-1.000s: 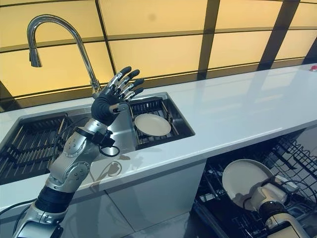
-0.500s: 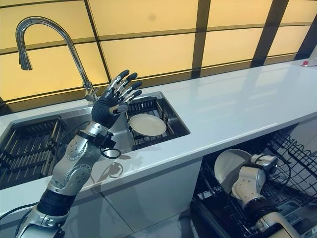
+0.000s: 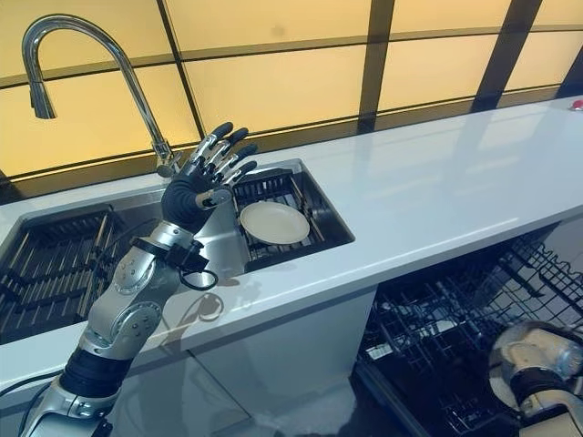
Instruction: Take plates into dishwasher
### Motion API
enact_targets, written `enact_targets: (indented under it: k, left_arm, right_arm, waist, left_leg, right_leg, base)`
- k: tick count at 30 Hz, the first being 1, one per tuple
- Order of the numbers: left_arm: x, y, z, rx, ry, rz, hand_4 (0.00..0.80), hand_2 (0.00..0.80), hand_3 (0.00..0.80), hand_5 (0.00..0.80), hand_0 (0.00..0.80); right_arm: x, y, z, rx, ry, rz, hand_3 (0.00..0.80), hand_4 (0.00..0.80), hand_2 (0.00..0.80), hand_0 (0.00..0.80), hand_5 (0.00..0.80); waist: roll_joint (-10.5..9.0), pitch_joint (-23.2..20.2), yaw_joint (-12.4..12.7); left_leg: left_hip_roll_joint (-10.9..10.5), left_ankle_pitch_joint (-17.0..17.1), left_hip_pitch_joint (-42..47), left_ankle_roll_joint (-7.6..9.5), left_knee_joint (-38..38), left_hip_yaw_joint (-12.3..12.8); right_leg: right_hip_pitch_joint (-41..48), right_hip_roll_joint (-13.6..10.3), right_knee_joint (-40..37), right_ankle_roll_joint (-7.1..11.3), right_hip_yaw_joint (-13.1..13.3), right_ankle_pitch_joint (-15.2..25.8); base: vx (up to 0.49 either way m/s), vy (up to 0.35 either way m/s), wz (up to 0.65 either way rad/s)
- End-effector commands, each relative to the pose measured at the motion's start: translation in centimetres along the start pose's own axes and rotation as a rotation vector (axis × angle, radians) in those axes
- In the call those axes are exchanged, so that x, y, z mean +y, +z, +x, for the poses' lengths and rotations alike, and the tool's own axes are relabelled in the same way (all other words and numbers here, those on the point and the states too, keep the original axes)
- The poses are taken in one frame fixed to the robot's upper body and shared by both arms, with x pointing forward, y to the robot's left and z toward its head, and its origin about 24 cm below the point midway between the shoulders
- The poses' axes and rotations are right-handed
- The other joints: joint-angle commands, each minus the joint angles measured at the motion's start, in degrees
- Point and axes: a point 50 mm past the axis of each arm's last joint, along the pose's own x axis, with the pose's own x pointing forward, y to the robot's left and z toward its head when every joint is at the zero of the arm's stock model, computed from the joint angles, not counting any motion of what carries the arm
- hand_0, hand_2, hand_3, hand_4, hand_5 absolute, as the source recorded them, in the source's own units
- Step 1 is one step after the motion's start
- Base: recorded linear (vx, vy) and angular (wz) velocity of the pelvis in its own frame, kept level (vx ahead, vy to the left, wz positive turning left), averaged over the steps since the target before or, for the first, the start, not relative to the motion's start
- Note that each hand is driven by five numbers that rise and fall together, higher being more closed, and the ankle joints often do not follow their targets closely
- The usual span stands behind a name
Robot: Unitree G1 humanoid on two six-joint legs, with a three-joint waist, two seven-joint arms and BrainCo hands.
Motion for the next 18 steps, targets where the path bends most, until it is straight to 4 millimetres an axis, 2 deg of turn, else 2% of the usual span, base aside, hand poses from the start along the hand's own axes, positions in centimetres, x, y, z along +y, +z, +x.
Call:
enact_targets:
  k: [1,5,9,11,18]
  left_arm:
    - [-0.2,2.9,1.3,-0.106,-0.057,0.02,0.0,0.0,0.0,0.0,0.0]
    - [-0.2,2.8,1.7,-0.103,-0.06,0.014,0.0,0.0,0.0,0.0,0.0]
    - [0.0,2.6,1.9,-0.101,-0.05,0.012,0.0,0.0,0.0,0.0,0.0]
    - [0.1,2.5,1.8,-0.101,-0.045,0.013,0.0,0.0,0.0,0.0,0.0]
    - [0.0,2.2,1.5,-0.102,-0.04,0.015,0.0,0.0,0.0,0.0,0.0]
  right_arm:
    - [-5.7,-2.5,1.6,0.112,-0.186,0.125,0.8,0.8,0.8,0.8,0.8]
    - [-7.6,-2.8,1.7,0.11,-0.258,0.183,0.8,0.8,0.8,0.8,0.8]
    - [-9.2,-1.8,1.1,0.047,-0.309,0.194,0.8,0.8,0.8,0.8,0.8]
    - [-9.4,-1.1,0.7,0.01,-0.32,0.184,0.8,0.8,0.8,0.8,0.8]
    - [-7.4,1.1,-0.2,-0.076,-0.356,0.08,0.8,0.8,0.8,0.8,0.8]
  waist:
    - [-1.65,-1.16,2.97]
    - [-1.6,-1.36,3.06]
    - [-1.52,-1.67,2.83]
    - [-1.44,-1.74,2.72]
    - [-1.01,-1.61,3.11]
  left_leg:
    - [-1.78,-6.63,2.94,4.32,0.45,-1.36]
    - [-1.86,-6.55,2.82,4.32,0.45,-1.67]
    - [-1.89,-6.48,2.59,4.32,0.45,-1.81]
    - [-1.92,-6.44,2.53,4.36,0.45,-1.88]
    - [-2.04,-6.44,2.51,4.53,0.45,-2.27]
  right_leg:
    - [-2.0,2.18,0.28,1.9,-1.91,2.17]
    - [-2.05,2.18,0.28,1.92,-2.05,2.14]
    - [-2.29,2.23,0.28,1.92,-1.95,2.13]
    - [-2.35,2.23,0.28,1.87,-1.9,2.11]
    - [-2.32,2.14,0.28,1.74,-2.29,1.91]
  base:
    - [0.0,0.0,0.0]
    - [0.0,0.0,0.0]
    - [0.0,-0.002,0.01]
    - [0.0,0.0,0.0]
    - [0.0,-0.005,0.02]
